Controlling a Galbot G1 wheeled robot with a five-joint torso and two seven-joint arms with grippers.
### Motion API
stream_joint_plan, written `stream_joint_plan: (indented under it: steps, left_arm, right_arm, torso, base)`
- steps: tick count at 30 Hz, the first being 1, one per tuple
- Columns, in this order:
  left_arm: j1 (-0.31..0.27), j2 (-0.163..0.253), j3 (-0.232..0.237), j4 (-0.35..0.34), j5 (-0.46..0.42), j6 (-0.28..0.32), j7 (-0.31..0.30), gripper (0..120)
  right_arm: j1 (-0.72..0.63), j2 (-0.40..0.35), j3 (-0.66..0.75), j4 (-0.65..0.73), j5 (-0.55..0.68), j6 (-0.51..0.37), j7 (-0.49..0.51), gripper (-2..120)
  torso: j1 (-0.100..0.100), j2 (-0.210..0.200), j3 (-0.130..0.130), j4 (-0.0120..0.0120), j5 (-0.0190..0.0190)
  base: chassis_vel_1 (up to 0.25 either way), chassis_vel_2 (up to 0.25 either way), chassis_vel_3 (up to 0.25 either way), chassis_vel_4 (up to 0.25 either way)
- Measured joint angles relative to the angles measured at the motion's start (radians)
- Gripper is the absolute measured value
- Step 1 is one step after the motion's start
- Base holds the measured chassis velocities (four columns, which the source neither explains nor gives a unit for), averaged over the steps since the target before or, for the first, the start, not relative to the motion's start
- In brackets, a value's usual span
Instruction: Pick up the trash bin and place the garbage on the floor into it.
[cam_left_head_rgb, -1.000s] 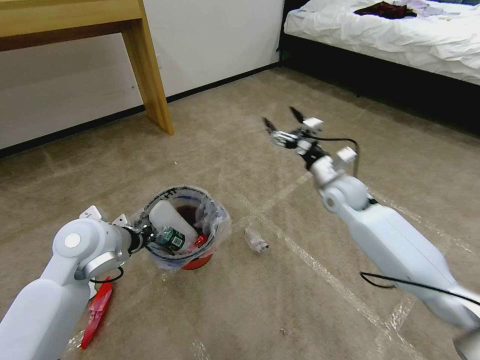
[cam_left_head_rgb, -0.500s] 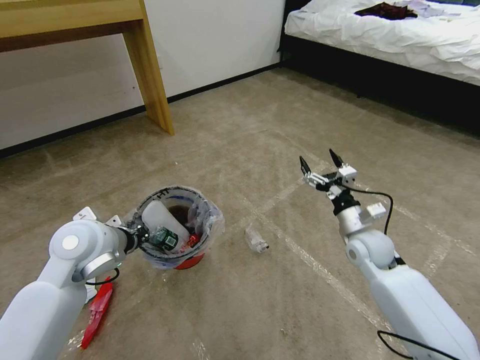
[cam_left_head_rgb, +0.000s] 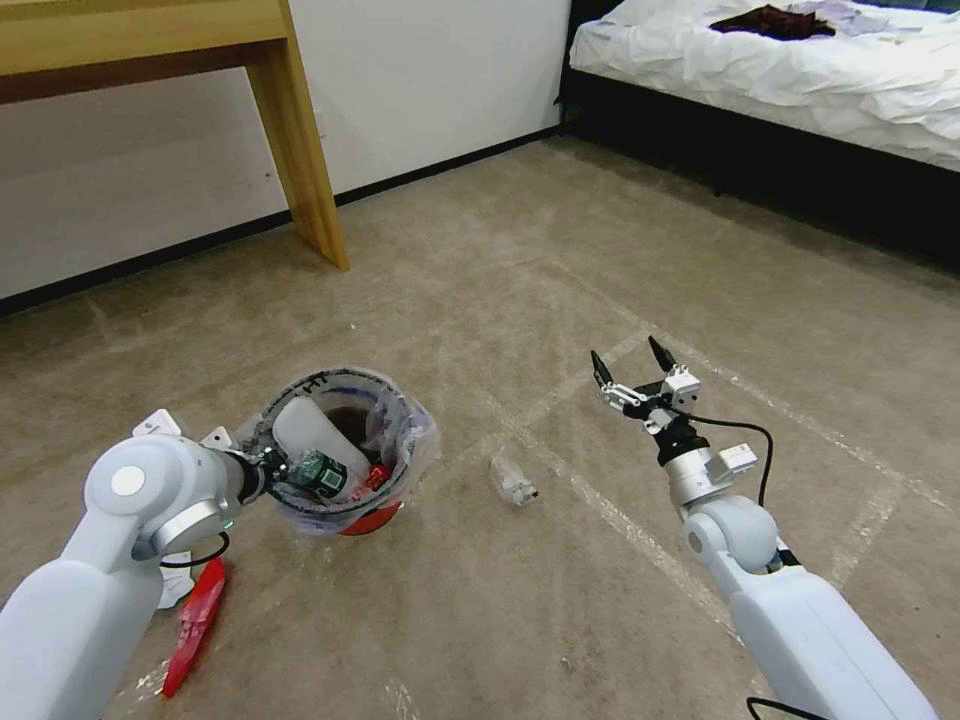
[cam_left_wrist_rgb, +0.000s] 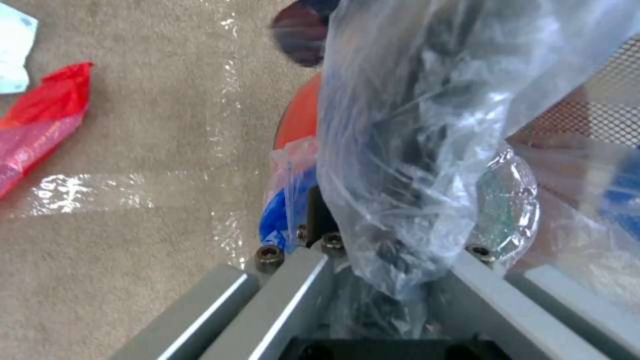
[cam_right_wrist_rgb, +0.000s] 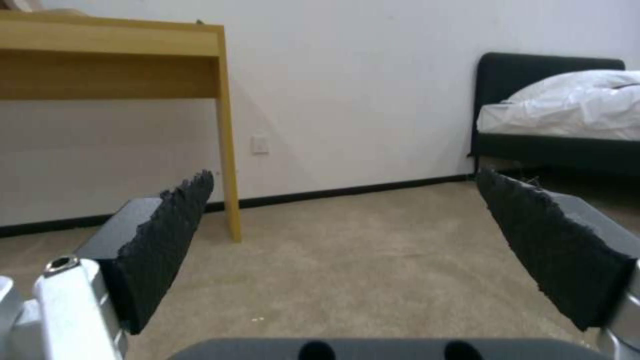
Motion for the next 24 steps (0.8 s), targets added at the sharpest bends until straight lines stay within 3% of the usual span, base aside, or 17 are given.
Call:
stream_joint_plan:
  steps: [24]
  left_arm:
    - [-0.029, -0.004, 0.023, 0.068, 0.039, 0.035, 0.038, 0]
  right_arm:
    - [0.030, 0.051, -0.028, -0.057, -0.010, 0.013, -0.015, 100]
  torso:
    - [0.000, 0.000, 0.000, -0.0001, 0.0002]
  base:
    - [-0.056, 0.054, 0.053, -0.058]
